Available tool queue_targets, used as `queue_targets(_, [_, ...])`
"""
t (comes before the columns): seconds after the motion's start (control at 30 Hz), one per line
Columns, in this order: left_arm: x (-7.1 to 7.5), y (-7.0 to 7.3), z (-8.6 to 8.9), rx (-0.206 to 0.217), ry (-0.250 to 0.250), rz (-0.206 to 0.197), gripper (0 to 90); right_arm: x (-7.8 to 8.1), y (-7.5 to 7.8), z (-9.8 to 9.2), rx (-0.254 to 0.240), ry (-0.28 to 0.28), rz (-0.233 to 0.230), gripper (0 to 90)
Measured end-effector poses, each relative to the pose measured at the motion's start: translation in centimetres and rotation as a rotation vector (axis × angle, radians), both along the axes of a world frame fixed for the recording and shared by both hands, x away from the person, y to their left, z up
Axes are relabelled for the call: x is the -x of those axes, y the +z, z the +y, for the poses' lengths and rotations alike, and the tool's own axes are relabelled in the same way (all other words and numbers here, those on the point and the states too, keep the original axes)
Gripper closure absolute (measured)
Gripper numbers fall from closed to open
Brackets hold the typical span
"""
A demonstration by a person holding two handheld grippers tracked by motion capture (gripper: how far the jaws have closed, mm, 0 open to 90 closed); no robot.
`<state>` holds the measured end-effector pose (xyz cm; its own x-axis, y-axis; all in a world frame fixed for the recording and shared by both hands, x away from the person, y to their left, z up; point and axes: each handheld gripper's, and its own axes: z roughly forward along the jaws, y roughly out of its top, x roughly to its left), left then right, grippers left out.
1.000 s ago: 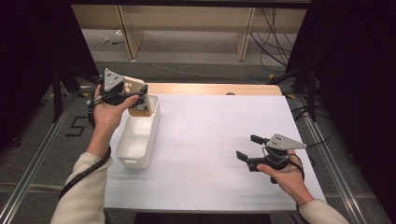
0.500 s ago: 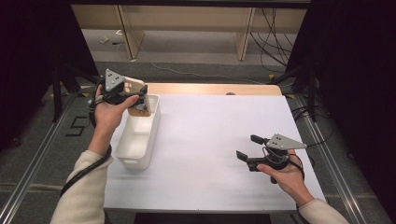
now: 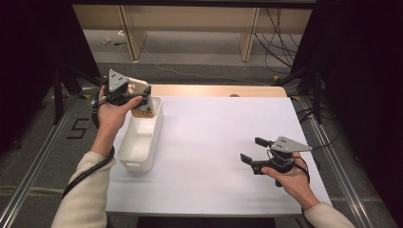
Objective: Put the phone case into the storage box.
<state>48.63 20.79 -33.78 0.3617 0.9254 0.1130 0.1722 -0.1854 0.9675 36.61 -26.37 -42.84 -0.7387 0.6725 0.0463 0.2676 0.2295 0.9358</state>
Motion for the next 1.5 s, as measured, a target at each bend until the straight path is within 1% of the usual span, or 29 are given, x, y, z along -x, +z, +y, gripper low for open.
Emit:
queue_targets(0.6, [-0.7,-0.6,-0.4,-0.009,-0.004,0.014,10.9,0.0,0.0,0.0,0.000,0.003,0.001,15.4])
queue_targets(1.5, [-1.9,-1.1,-0.3,-0.013,0.012,0.029,10.9,0.0,0.0,0.0,-0.002,0.005,0.000,15.5])
